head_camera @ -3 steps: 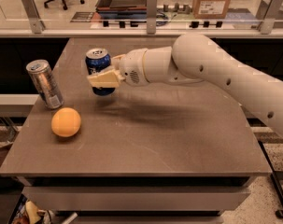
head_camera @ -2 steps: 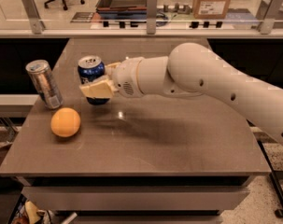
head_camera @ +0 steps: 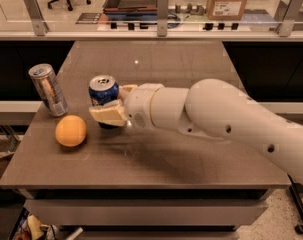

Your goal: Move pepsi can near orange

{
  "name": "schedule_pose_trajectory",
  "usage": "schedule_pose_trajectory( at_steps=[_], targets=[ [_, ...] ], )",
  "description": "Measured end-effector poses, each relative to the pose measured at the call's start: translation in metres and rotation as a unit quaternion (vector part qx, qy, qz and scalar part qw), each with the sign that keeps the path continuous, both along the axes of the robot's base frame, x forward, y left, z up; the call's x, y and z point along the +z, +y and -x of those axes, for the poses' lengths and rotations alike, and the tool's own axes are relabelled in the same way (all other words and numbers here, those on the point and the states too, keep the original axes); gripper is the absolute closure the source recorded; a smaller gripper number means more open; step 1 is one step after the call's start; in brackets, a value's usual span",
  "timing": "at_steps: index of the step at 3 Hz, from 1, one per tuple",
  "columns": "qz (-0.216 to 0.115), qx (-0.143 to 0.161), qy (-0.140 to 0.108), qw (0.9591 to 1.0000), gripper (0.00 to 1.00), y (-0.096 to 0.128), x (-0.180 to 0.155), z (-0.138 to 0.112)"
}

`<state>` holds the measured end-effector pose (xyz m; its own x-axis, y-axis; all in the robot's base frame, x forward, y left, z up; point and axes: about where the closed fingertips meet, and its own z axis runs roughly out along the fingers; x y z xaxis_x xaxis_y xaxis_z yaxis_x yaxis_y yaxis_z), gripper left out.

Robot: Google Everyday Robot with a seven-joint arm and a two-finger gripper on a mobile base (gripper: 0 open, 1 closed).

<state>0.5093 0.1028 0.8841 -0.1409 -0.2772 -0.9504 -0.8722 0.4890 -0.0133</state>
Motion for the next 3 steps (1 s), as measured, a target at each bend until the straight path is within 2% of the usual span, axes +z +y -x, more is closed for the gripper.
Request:
schedule_pose_trajectory(
  at_steps=[1,3],
  targets=[
    [0.001,-0.004,-0.001,1.0,0.82,-0.0023,-0.0002,0.0008],
    [0.002,-0.001,-0.002,1.0,0.37,0.0008,0.0009,0.0027]
  ],
)
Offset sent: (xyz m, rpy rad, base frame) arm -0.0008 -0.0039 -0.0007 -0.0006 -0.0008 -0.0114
